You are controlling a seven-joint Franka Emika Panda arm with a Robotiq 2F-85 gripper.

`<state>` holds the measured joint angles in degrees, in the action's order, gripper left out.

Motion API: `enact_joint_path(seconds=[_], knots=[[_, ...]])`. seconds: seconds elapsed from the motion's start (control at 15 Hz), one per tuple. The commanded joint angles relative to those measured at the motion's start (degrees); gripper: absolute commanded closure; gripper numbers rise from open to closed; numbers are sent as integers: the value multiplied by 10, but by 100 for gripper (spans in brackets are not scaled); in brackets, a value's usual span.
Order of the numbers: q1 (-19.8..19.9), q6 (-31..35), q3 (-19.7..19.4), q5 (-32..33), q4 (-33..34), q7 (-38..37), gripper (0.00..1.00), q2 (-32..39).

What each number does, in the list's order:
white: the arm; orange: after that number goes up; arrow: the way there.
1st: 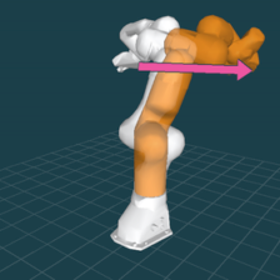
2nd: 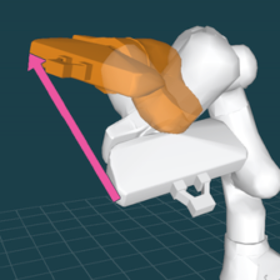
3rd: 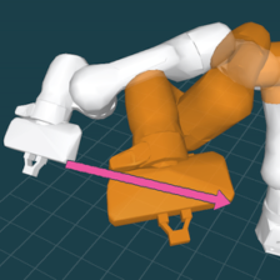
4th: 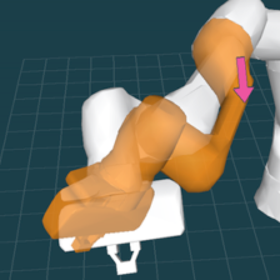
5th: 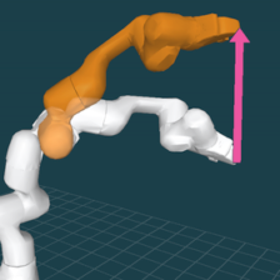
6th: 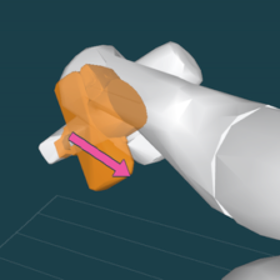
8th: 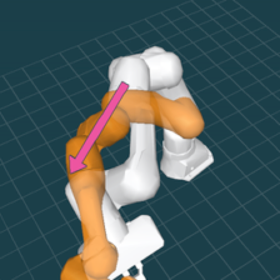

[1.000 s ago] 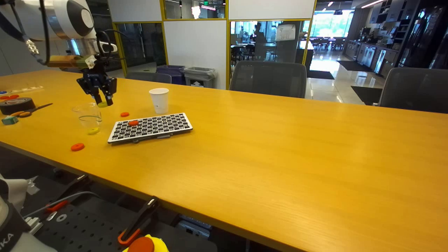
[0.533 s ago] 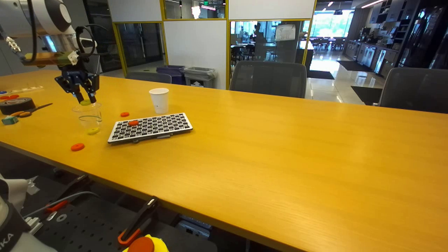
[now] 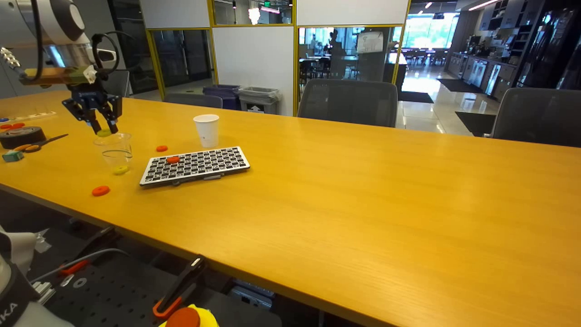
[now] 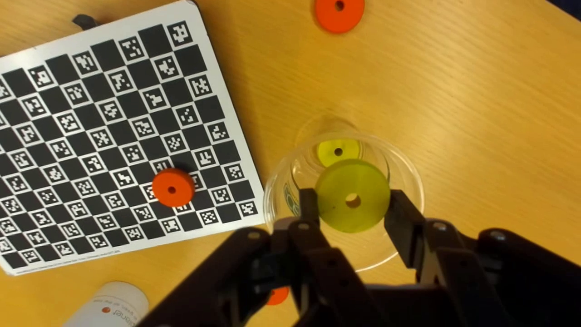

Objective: Put the yellow rings in the clear cup and the orange rings in the white cups

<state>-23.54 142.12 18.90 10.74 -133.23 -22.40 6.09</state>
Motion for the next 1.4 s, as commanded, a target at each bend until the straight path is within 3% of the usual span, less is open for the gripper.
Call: enact_joint_path(seconds=[0.0,0.2,0.27,0.33,0.6,1.0,1.33], knots=[[3,-1,2,-6,18,24,78,9],[3,-3,2,-9,25,36,78,15],[3,-5,2,-12,27,39,33,17],[4,-5,2,-13,29,43,33,18],[4,-8,1,-15,34,52,4,22],[25,-2,-20,-19,42,41,0,1],[63,-9,-60,-24,85,27,0,39]])
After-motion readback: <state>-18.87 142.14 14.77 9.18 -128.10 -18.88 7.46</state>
